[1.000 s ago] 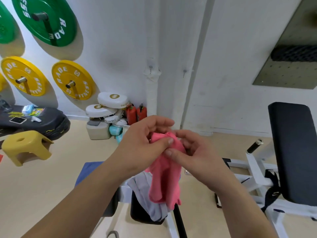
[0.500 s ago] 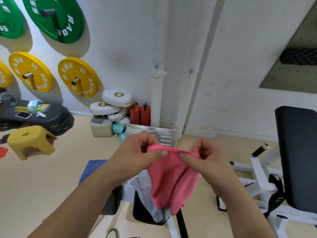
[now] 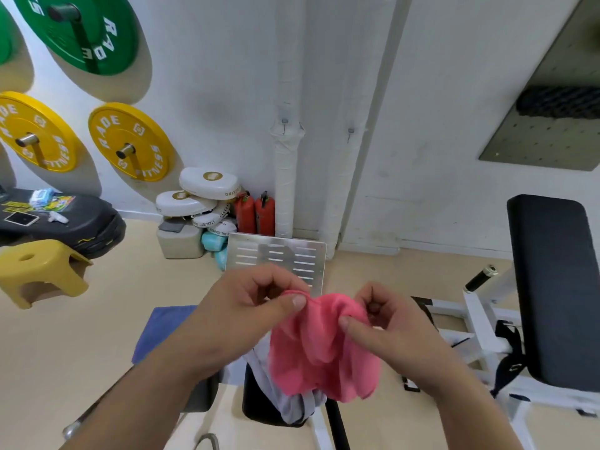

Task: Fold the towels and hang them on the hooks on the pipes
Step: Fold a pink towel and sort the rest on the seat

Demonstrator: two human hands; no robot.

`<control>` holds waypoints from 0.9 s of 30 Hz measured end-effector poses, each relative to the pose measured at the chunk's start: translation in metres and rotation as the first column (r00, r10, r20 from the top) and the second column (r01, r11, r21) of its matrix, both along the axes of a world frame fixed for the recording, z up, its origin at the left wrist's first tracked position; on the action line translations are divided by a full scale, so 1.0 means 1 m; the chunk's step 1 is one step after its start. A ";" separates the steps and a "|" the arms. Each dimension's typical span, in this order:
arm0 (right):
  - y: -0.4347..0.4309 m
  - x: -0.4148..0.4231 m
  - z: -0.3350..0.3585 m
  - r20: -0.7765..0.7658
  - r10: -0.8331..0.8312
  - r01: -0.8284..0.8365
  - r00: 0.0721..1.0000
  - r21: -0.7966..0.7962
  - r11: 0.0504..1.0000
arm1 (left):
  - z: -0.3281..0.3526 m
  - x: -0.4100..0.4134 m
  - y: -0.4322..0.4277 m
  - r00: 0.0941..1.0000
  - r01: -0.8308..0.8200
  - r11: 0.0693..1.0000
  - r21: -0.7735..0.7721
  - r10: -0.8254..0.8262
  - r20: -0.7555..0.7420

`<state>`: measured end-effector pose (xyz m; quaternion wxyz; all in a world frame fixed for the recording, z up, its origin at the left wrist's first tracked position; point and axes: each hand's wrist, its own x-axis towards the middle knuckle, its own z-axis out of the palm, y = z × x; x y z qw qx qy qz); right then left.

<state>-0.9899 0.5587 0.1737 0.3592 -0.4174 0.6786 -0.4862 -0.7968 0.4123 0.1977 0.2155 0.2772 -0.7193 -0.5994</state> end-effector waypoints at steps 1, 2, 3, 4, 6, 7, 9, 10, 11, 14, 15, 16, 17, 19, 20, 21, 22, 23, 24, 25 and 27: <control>-0.001 0.006 0.000 -0.029 0.001 -0.002 1.000 -0.013 1.000 | -0.002 -0.006 0.008 0.999 0.042 0.998 -0.049 -0.041 0.028; -0.001 0.011 0.000 -0.046 0.014 -0.015 0.999 -0.028 0.999 | -0.005 -0.012 0.015 0.996 0.074 0.993 -0.096 -0.069 0.057; 0.000 0.016 0.000 -0.073 0.031 -0.034 0.997 -0.041 0.999 | -0.010 -0.017 0.021 0.992 0.101 0.986 -0.135 -0.089 0.092; 0.001 0.019 0.000 -0.115 0.041 -0.047 0.992 -0.048 0.998 | -0.015 -0.019 0.024 0.986 0.128 0.979 -0.159 -0.109 0.124; 0.004 0.019 0.001 -0.190 0.046 -0.054 0.981 -0.038 0.998 | -0.023 -0.019 0.024 0.970 0.197 0.962 -0.191 -0.163 0.182; 0.007 0.017 0.003 -0.187 0.037 -0.044 0.982 -0.032 0.999 | -0.024 -0.017 0.023 0.956 0.245 0.947 -0.206 -0.201 0.215; 0.011 0.012 0.005 -0.133 0.018 -0.021 0.991 -0.015 1.000 | -0.026 -0.017 0.022 0.937 0.299 0.927 -0.227 -0.241 0.251; 0.012 0.009 0.005 -0.120 0.008 -0.008 0.993 0.005 1.000 | -0.028 -0.017 0.022 0.944 0.282 0.926 -0.252 -0.220 0.246; 0.013 0.007 0.003 -0.120 -0.008 0.011 0.993 0.027 1.000 | -0.029 -0.019 0.022 0.957 0.237 0.927 -0.292 -0.172 0.232; 0.016 -0.002 -0.006 -0.138 -0.087 0.104 0.987 0.118 0.988 | -0.030 -0.019 0.016 0.990 0.062 0.927 -0.370 -0.010 0.141; 0.018 -0.006 -0.008 -0.146 -0.123 0.144 0.982 0.145 0.979 | -0.029 -0.018 0.013 0.992 0.027 0.931 -0.365 0.021 0.127; 0.021 -0.009 -0.011 -0.165 -0.159 0.187 0.973 0.172 0.967 | -0.029 -0.016 0.010 0.991 0.014 0.937 -0.348 0.034 0.131; 0.024 -0.013 -0.013 -0.203 -0.186 0.226 0.961 0.196 0.954 | -0.029 -0.015 0.008 0.989 0.014 0.948 -0.318 0.034 0.144; 0.027 -0.014 -0.018 -0.300 -0.209 0.285 0.931 0.236 0.929 | -0.031 -0.013 0.010 0.989 -0.015 0.978 -0.210 0.045 0.140; 0.026 -0.011 -0.018 -0.349 -0.189 0.286 0.918 0.251 0.925 | -0.032 -0.014 0.014 0.991 -0.047 0.990 -0.133 0.062 0.115; 0.025 -0.005 -0.018 -0.393 -0.144 0.260 0.908 0.260 0.930 | -0.032 -0.015 0.019 0.994 -0.065 0.996 -0.061 0.070 0.087; 0.024 0.002 -0.016 -0.398 -0.098 0.211 0.912 0.251 0.945 | -0.032 -0.017 0.024 0.996 -0.058 0.998 -0.006 0.059 0.064; 0.022 0.010 -0.012 -0.366 -0.061 0.157 0.929 0.240 0.958 | -0.031 -0.019 0.029 0.998 -0.035 0.999 0.025 0.034 0.052; 0.019 0.018 -0.007 -0.294 -0.034 0.100 0.955 0.211 0.972 | -0.029 -0.022 0.034 0.999 -0.006 0.999 0.048 0.004 0.044; 0.017 0.024 -0.004 -0.208 -0.006 0.044 0.978 0.176 0.983 | -0.027 -0.025 0.039 0.999 0.018 0.998 0.067 -0.021 0.035; 0.013 0.029 -0.002 -0.100 0.021 -0.010 0.995 0.109 0.994 | -0.023 -0.030 0.044 1.000 0.016 0.997 0.082 -0.016 -0.002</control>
